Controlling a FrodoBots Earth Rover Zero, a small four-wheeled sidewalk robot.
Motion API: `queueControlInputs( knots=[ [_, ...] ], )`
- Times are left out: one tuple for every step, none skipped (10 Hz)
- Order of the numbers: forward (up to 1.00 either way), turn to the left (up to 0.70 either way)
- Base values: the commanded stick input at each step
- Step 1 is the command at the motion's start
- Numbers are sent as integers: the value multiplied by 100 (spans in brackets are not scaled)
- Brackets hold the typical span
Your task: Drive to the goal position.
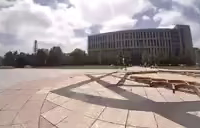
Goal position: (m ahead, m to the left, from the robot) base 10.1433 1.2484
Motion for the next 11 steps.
queueControlInputs(
  knots=[
    [100,0],
    [100,0],
    [100,0],
    [100,0],
    [100,0],
    [100,0],
    [100,0],
    [100,0],
    [100,0],
    [100,0],
    [100,0]
  ],
)
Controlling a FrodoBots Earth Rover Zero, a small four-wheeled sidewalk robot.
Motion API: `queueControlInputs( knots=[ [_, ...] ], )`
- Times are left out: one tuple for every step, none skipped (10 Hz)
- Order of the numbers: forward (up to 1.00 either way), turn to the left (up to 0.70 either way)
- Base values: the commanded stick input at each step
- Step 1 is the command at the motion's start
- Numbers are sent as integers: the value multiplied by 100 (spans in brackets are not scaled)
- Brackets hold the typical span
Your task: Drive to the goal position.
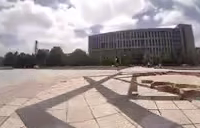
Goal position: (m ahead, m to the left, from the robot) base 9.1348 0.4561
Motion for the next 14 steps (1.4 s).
queueControlInputs(
  knots=[
    [100,0],
    [100,0],
    [100,0],
    [100,0],
    [100,0],
    [100,0],
    [100,0],
    [100,0],
    [100,0],
    [100,0],
    [100,2],
    [100,5],
    [100,12],
    [100,21]
  ],
)
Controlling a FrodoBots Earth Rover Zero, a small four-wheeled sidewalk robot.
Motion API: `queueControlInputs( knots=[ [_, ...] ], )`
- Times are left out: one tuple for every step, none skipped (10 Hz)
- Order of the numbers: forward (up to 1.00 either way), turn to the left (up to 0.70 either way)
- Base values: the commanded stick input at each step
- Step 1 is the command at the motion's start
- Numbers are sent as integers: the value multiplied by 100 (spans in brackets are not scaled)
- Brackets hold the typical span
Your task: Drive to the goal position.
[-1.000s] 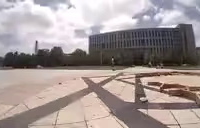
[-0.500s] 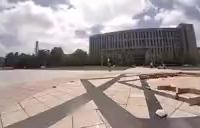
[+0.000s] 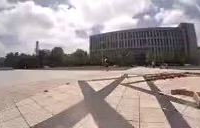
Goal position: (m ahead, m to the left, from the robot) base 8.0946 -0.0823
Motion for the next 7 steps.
queueControlInputs(
  knots=[
    [100,24],
    [100,24],
    [100,24],
    [100,24],
    [100,24],
    [100,24],
    [100,24]
  ],
)
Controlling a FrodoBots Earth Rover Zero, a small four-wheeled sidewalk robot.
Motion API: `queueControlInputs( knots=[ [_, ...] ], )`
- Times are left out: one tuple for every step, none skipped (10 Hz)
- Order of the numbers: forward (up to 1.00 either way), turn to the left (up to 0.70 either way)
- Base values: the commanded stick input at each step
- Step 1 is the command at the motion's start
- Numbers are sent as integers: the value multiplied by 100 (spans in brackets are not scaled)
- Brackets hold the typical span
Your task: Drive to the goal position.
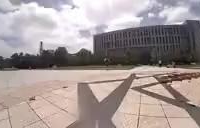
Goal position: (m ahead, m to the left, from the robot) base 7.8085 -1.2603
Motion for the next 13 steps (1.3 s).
queueControlInputs(
  knots=[
    [100,24],
    [100,24],
    [100,24],
    [100,24],
    [100,24],
    [100,24],
    [100,24],
    [100,24],
    [100,24],
    [100,24],
    [100,24],
    [100,24],
    [100,19]
  ],
)
